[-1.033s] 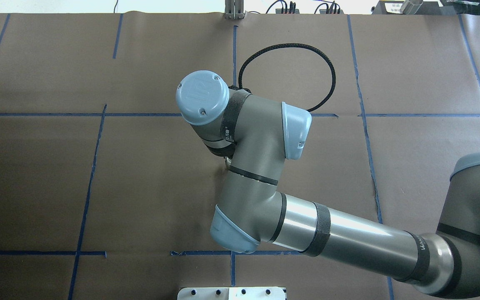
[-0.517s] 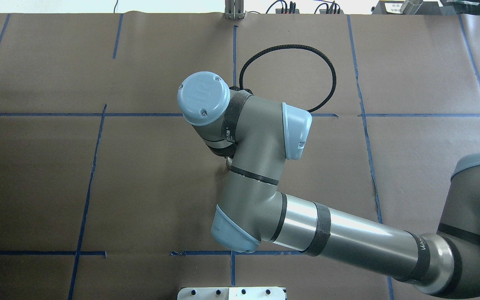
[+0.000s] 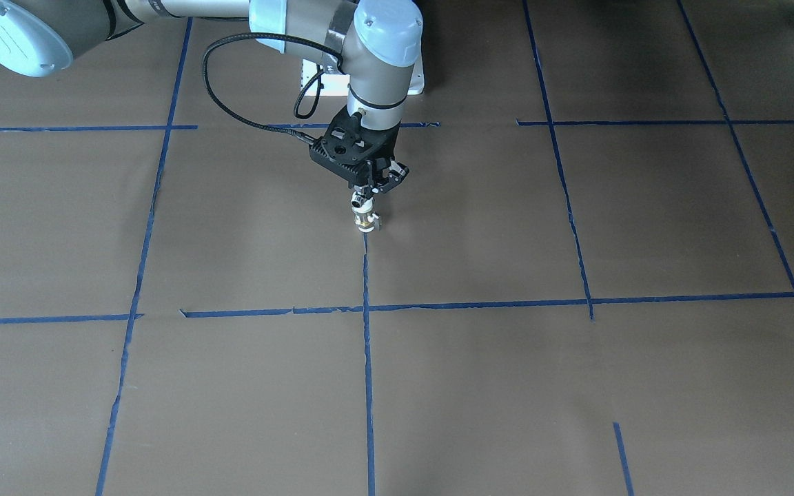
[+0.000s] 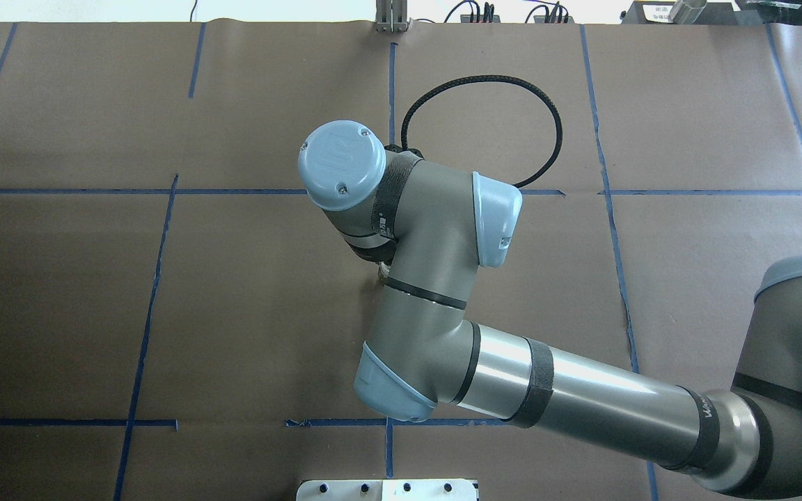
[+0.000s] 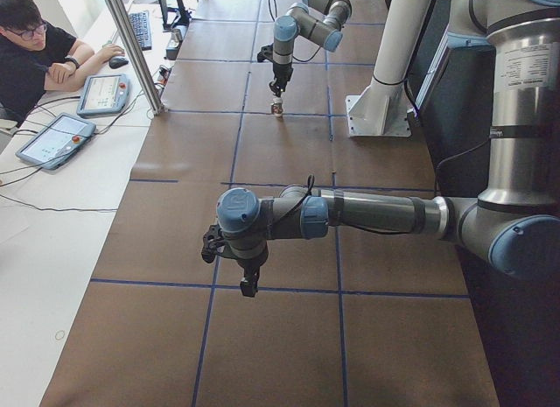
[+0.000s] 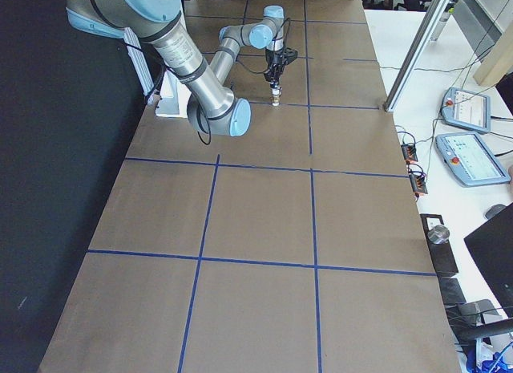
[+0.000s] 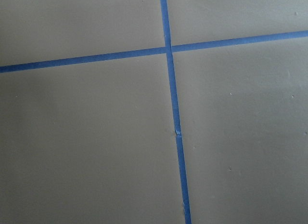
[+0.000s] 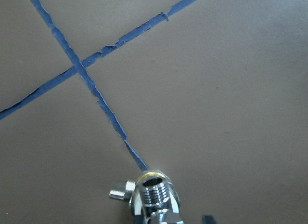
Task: Assemble PPR valve and pipe with both arms
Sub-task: 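Lower the chrome fitting onto the valve top and press it on, then open the right gripper and lift it away from the assembly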
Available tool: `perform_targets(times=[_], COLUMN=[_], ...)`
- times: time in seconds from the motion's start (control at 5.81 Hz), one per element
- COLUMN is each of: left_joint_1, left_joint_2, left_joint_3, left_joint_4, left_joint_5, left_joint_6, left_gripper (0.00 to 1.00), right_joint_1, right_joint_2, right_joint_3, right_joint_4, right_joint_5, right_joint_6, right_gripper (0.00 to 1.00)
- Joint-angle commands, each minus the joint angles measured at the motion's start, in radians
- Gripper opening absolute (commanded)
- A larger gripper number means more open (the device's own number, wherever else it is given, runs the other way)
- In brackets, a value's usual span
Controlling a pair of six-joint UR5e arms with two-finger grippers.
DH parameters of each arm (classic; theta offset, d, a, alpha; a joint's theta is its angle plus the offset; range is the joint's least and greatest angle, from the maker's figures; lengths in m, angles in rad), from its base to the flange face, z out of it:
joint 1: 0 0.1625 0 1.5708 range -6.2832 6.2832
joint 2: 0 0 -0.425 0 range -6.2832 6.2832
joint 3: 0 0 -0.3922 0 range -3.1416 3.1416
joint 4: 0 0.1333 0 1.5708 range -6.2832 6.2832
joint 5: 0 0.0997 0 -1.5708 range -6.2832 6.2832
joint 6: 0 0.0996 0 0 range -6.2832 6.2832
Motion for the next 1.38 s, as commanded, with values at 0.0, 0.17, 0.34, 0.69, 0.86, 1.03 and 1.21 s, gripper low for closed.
perform_targets(times=[0.0,0.17,0.34,0.69,0.86,1.03,1.21], left_joint_1=[0.0,0.0,0.0,0.0,0.0,0.002,0.0], left_joint_2=[-0.002,-0.002,-0.002,0.0,0.009,0.008,0.009], left_joint_3=[0.0,0.0,0.0,0.015,0.018,0.02,0.021], left_joint_4=[0.0,0.0,0.0,0.0,0.0,0.0,0.0], left_joint_5=[0.0,0.0,0.0,0.006,0.006,0.006,0.006], left_joint_6=[0.0,0.0,0.0,0.004,0.004,0.003,0.003], left_gripper=[1.0,1.0,1.0,1.0,1.0,1.0,1.0], right_joint_1=[-0.001,0.0,0.005,0.127,0.219,0.308,0.4], right_joint_2=[-0.001,0.001,0.005,-0.049,-0.106,-0.161,-0.244], right_joint_3=[0.002,0.002,0.009,0.006,0.006,0.009,0.038], right_joint_4=[0.0,0.0,-0.001,-0.002,0.0,0.0,0.002], right_joint_5=[-0.001,0.0,0.002,0.108,0.187,0.259,0.292], right_joint_6=[-0.002,-0.005,-0.051,-0.292,-0.468,-0.637,-0.807], right_gripper=[1.0,1.0,1.0,1.0,1.0,1.0,1.0])
